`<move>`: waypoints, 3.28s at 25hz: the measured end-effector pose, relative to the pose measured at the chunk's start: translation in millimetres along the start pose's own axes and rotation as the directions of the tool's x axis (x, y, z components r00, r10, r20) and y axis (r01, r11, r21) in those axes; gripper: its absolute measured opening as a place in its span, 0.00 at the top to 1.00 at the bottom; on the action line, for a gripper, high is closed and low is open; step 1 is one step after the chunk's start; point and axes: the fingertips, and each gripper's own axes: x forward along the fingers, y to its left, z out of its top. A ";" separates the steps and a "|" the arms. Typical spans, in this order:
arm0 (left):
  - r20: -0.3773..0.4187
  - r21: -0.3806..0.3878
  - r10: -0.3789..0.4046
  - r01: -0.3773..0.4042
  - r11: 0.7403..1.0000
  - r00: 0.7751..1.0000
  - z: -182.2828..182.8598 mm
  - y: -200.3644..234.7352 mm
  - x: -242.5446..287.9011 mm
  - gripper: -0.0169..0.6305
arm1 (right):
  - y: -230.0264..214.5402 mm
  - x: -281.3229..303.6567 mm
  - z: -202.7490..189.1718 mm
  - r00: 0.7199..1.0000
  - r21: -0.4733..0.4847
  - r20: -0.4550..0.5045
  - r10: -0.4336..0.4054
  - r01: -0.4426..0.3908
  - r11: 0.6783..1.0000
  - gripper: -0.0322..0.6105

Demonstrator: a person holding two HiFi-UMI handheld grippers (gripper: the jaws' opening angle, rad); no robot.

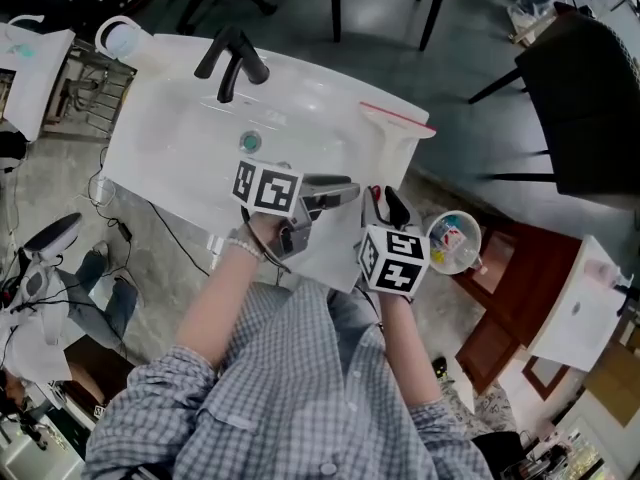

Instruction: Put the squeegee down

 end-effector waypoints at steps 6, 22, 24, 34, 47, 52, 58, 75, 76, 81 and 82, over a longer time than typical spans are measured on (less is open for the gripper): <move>0.090 0.176 0.104 -0.119 0.977 0.991 6.3 -4.5 -28.0 0.96 | 3.2 -17.2 9.7 0.998 -0.041 0.065 0.002 0.000 0.999 0.78; 0.361 0.637 0.193 -0.393 0.663 0.912 5.8 -87.7 -113.3 0.96 | 53.4 -101.0 60.6 0.953 -0.264 0.279 0.118 -0.042 0.964 0.93; 0.393 0.670 0.213 -0.437 0.600 0.895 5.8 -95.8 -124.1 0.96 | 62.1 -112.5 66.6 0.939 -0.295 0.305 0.157 -0.064 0.953 0.93; 0.500 0.698 0.089 -0.462 0.547 0.861 4.7 -164.4 -149.9 0.96 | 90.8 -172.2 107.2 0.856 -0.391 0.464 0.227 -0.032 0.920 0.93; 0.558 0.724 0.064 -0.522 0.451 0.828 12.0 -188.8 -151.5 0.96 | 77.7 -199.4 123.6 0.820 -0.376 0.538 0.197 0.023 0.926 0.94; 0.531 0.750 0.068 -0.506 0.425 0.844 9.4 -190.5 -143.8 0.96 | 77.8 -198.7 124.2 0.820 -0.373 0.539 0.193 0.027 0.927 0.94; 0.524 0.755 0.055 -0.494 0.431 0.850 11.6 -191.4 -139.5 0.96 | 78.8 -198.4 126.4 0.818 -0.371 0.542 0.193 0.027 0.928 0.94; 0.529 0.747 0.055 -0.496 0.443 0.847 11.1 -189.9 -137.4 0.96 | 85.9 -192.8 118.5 0.833 -0.424 0.511 0.211 0.030 0.905 0.94; 0.530 0.748 0.053 -0.496 0.441 0.846 11.0 -190.8 -137.3 0.96 | 85.8 -193.3 117.9 0.833 -0.423 0.512 0.211 0.030 0.905 0.94; 0.521 0.754 0.052 -0.488 0.440 0.852 8.8 -191.9 -134.3 0.96 | 82.6 -195.9 116.8 0.835 -0.418 0.511 0.203 0.035 0.908 0.94; 0.520 0.754 0.051 -0.486 0.442 0.853 8.6 -192.0 -133.8 0.96 | 81.9 -195.8 116.6 0.836 -0.417 0.511 0.201 0.036 0.908 0.94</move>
